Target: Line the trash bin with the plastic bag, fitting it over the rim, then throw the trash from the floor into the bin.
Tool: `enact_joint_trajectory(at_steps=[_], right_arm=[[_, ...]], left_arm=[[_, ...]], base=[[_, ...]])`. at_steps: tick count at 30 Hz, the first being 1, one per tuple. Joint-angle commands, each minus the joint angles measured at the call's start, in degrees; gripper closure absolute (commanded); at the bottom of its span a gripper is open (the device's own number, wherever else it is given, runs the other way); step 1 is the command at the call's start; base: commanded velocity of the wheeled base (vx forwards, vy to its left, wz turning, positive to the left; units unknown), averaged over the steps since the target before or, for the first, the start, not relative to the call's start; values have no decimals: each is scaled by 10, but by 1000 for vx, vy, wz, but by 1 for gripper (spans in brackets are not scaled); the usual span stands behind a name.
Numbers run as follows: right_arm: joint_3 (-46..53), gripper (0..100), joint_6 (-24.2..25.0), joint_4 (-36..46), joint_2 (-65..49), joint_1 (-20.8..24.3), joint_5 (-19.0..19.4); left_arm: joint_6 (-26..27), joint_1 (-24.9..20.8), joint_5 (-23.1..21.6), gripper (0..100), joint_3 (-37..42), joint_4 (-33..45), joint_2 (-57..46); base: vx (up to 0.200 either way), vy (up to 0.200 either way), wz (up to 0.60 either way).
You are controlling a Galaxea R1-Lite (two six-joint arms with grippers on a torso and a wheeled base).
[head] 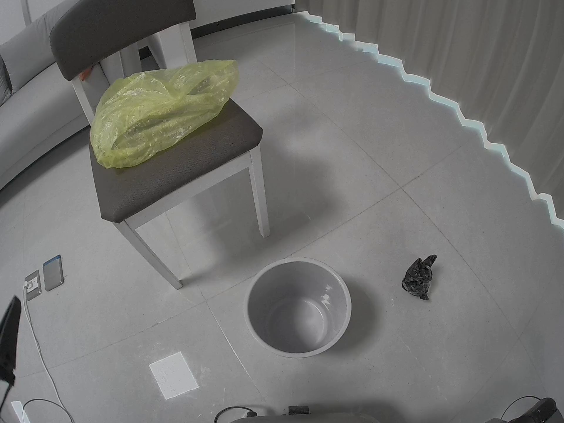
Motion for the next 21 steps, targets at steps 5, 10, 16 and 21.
enact_joint_trajectory(at_steps=[5,10,16,21], right_arm=[[-195,0,11,-10,302,24,11],[-193,0,10,-8,303,63,2],[-169,0,9,-11,303,86,3],[-153,0,10,-12,299,93,6]], left_arm=[[-48,18,9,0,-227,-37,445],[-45,25,21,0,-281,-95,583],[44,64,45,0,-351,-101,697],[92,66,53,0,-407,-101,743]], base=[[0,0,0],[0,0,0],[0,0,0],[0,0,0]])
